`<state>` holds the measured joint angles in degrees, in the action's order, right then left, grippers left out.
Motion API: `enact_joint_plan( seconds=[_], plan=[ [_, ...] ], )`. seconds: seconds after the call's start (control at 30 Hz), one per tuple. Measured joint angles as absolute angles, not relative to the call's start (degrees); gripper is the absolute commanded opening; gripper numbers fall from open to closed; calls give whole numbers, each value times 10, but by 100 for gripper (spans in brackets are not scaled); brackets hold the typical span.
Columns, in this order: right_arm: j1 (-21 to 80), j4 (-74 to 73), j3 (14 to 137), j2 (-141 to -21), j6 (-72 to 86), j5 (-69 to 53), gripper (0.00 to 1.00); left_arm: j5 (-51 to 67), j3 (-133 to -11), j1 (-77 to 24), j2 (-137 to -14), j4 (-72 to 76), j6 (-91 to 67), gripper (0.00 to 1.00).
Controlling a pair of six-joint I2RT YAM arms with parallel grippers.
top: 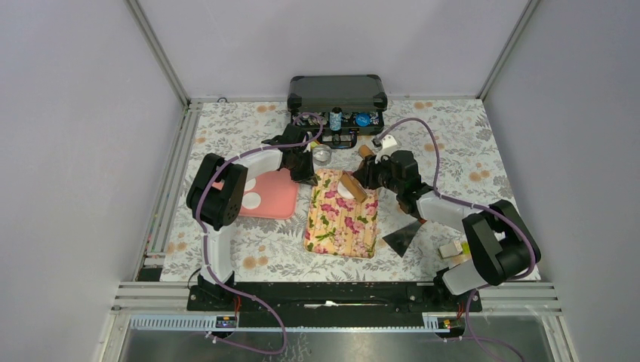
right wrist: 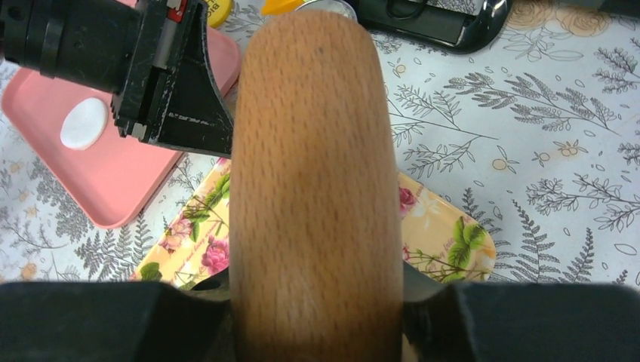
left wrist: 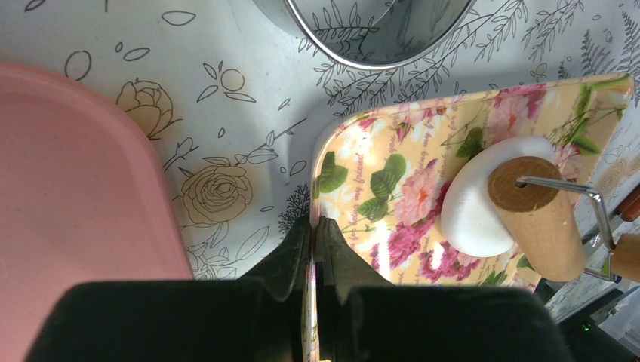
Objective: Roll out the dumpling wrappers from the dough
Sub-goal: Flatten out the dough on the work surface.
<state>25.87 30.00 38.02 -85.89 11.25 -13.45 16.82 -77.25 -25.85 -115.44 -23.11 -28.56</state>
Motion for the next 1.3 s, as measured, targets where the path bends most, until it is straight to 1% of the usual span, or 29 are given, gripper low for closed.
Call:
enact_joint_plan(
  seconds=[0.67,0.93,1.1,1.3],
  plan=[
    [327,305,357,-830,-22,-138,0,176,-773,-255,-1154,-242,-285,0],
    [343,300,357,-827,-55,-174,0,176,-773,-255,-1154,-242,-286,0],
    [367,269,345,-829,-52,-220,0,176,-772,-255,-1154,-242,-289,0],
    [371,258,350,-828,-54,-242,0,176,-772,-255,-1154,-242,-291,0]
  ],
)
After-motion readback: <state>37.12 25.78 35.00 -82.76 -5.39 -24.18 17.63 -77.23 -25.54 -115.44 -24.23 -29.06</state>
